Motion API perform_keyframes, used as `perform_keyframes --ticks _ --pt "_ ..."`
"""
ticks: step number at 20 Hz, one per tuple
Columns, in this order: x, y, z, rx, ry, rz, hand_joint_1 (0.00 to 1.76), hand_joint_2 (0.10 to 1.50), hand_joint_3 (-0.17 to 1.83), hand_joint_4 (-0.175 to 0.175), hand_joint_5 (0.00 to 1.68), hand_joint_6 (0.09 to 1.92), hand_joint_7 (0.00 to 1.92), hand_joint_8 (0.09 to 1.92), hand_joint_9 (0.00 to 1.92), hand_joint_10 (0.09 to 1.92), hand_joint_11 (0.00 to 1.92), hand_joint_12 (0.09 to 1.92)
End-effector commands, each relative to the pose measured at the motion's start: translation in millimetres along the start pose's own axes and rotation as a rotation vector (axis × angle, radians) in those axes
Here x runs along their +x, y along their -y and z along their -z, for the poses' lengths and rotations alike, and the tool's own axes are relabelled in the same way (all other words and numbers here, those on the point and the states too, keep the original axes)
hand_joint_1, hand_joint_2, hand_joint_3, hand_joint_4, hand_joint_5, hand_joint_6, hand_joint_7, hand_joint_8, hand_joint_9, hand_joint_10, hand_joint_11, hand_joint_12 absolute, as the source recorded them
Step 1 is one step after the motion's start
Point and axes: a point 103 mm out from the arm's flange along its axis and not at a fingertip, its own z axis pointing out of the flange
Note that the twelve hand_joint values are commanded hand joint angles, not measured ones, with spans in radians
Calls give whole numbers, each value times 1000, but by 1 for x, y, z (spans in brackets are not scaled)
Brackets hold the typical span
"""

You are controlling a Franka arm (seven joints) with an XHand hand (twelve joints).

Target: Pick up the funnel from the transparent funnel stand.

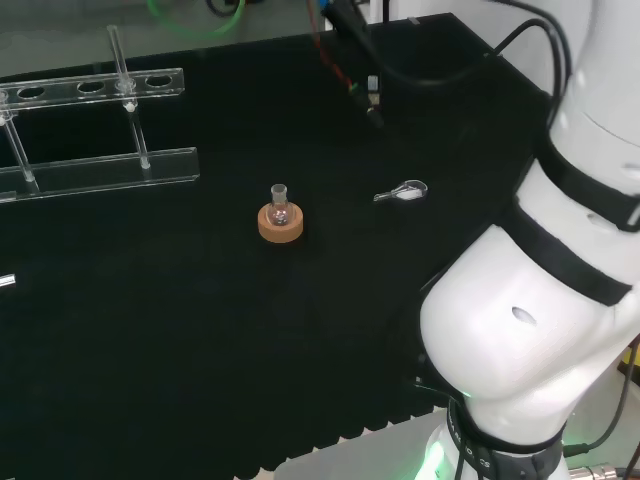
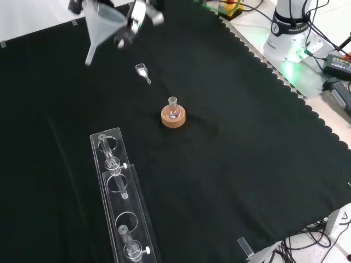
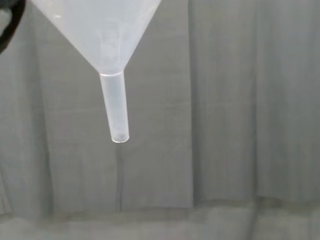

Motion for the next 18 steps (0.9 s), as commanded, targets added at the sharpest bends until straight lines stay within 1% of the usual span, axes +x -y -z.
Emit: perform_keyframes --ticks 1,2,3,4,5,6,8,9,10,12,15,16,17,18 --pt "-53 61 88 178 -149 -88 1232 397 978 -175 1525 374 1810 751 1920 833 1861 720" --pt "-57 67 92 187 -158 -84 1232 396 979 -175 1525 376 1810 752 1920 833 1863 722" --pt "-65 77 101 195 -173 -67 1232 396 980 -175 1524 377 1810 752 1920 833 1864 724" --pt "-76 91 112 199 -195 -32 1232 395 981 -175 1524 379 1810 753 1920 833 1866 726" --pt "-79 97 115 203 -207 -17 1231 392 988 -175 1520 392 1809 757 1920 835 1864 734" --pt "-82 104 117 215 -215 11 1231 390 993 -175 1516 402 1808 761 1920 837 1863 741" --pt "-86 113 117 239 -224 50 1231 388 998 -175 1513 412 1807 764 1920 839 1862 747" --pt "-87 119 115 260 -244 70 1231 388 999 -175 1512 414 1807 765 1920 839 1861 748" --pt "-84 126 113 274 -244 84 1231 387 1000 -175 1511 416 1807 766 1920 840 1861 749" --pt "-76 135 112 274 -253 85 1230 387 1001 -175 1510 418 1808 767 1920 841 1861 750" --pt "-66 143 107 278 -266 60 1230 386 1003 -175 1510 420 1808 768 1920 843 1861 752" --pt "-63 145 106 277 -264 48 1230 386 1003 -175 1510 421 1808 768 1920 843 1860 752" --pt "-58 149 106 275 -259 20 1230 386 1004 -175 1509 422 1808 769 1920 843 1861 753" --pt "-51 154 107 269 -235 -2 1230 385 1004 -175 1509 423 1808 769 1920 843 1861 753"
